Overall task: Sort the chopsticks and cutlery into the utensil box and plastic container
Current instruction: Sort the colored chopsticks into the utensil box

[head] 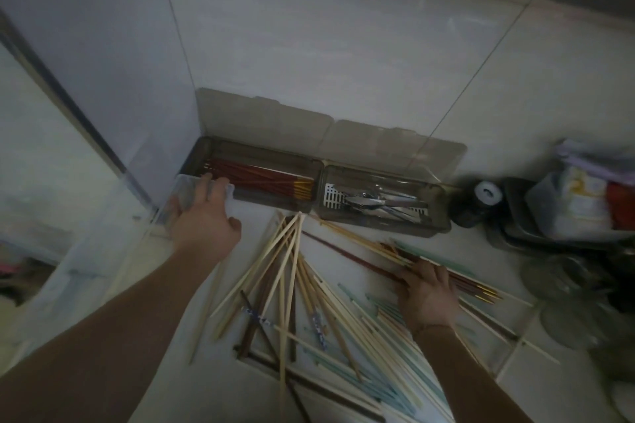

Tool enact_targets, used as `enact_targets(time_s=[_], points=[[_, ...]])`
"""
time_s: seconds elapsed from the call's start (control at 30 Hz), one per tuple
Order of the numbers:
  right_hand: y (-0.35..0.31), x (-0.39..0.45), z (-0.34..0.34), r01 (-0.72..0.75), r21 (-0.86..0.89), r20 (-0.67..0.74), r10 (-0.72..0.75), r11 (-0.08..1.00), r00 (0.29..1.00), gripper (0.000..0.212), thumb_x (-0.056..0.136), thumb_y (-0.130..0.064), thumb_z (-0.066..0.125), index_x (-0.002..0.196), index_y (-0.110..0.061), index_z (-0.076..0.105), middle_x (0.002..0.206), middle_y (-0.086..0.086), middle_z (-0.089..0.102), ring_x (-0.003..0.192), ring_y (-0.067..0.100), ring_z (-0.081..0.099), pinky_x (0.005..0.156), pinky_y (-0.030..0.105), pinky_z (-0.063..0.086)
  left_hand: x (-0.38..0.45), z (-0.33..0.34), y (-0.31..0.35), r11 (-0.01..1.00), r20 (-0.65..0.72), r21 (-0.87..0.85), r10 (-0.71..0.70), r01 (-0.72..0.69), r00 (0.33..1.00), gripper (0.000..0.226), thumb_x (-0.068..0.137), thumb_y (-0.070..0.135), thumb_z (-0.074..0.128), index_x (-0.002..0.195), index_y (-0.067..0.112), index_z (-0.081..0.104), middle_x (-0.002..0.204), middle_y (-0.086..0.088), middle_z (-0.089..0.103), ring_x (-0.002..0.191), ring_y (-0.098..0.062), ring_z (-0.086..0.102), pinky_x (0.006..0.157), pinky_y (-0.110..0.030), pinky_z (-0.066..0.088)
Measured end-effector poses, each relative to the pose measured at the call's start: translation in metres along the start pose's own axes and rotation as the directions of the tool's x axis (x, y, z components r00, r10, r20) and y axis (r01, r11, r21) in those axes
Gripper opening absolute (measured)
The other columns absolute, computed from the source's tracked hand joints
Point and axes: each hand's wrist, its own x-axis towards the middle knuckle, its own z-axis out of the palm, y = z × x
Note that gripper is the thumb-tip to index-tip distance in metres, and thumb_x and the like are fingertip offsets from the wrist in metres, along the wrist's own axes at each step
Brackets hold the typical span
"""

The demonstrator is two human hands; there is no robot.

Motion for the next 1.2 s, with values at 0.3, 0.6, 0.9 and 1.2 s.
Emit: enact_targets(time_s=[0.3, 0.6, 0.9, 1.2], points=[[-0.008, -0.012, -0.003, 0.2, 0.221, -0.222, -0.15, 0.955, 0.963, 0.044, 0.092, -0.05, 0.039, 0.086, -0.023, 0.073, 0.089, -0.003, 0.07, 0.09, 0.026, 0.054, 0.073, 0.036, 0.042, 0.0, 0.003, -0.001, 1.0, 0.012, 0.008, -0.014, 0.014, 1.0, 0.073, 0.079, 0.034, 0.061, 0.144, 0.03, 0.028, 0.157, -0.001, 0.023, 0.138, -0.025, 0.034, 0.115, -0.051, 0.015], [-0.097, 0.066, -0.063, 0.101, 0.889, -0.091, -0.044, 0.448, 0.995, 0.026, 0.093, -0.044, 0.044, 0.104, -0.028, 0.062, 0.08, -0.018, 0.061, 0.071, -0.003, 0.057, 0.063, 0.01, 0.045, 0.002, 0.002, -0.002, 1.0, 0.024, 0.012, -0.021, 0.02, 0.999, 0.073, 0.08, 0.037, 0.059, 0.143, 0.033, 0.025, 0.156, 0.001, 0.02, 0.14, -0.026, 0.032, 0.116, -0.053, 0.016], [-0.209, 0.169, -0.052, 0.445, 0.418, 0.276, -0.577, 0.792, 0.769, 0.061, 0.08, 0.002, 0.055, 0.138, -0.014, 0.046, 0.121, 0.013, 0.049, 0.11, 0.029, 0.05, 0.097, 0.031, 0.044, 0.001, 0.001, -0.003, 1.0, -0.017, 0.01, -0.002, 0.002, 1.0, 0.073, 0.077, 0.037, 0.062, 0.142, 0.031, 0.03, 0.153, -0.002, 0.028, 0.141, -0.023, 0.027, 0.118, -0.053, 0.015], [-0.202, 0.168, -0.045, 0.381, 0.644, 0.015, -0.509, 0.663, 0.861, 0.04, 0.087, 0.005, 0.044, 0.122, -0.005, 0.062, 0.123, 0.011, 0.059, 0.114, 0.019, 0.051, 0.103, 0.011, 0.026, -0.001, -0.001, -0.002, 0.999, -0.014, -0.041, 0.0, 0.0, 1.0, 0.071, 0.078, 0.033, 0.061, 0.141, 0.032, 0.03, 0.155, -0.001, 0.025, 0.139, -0.025, 0.034, 0.117, -0.054, 0.015]])
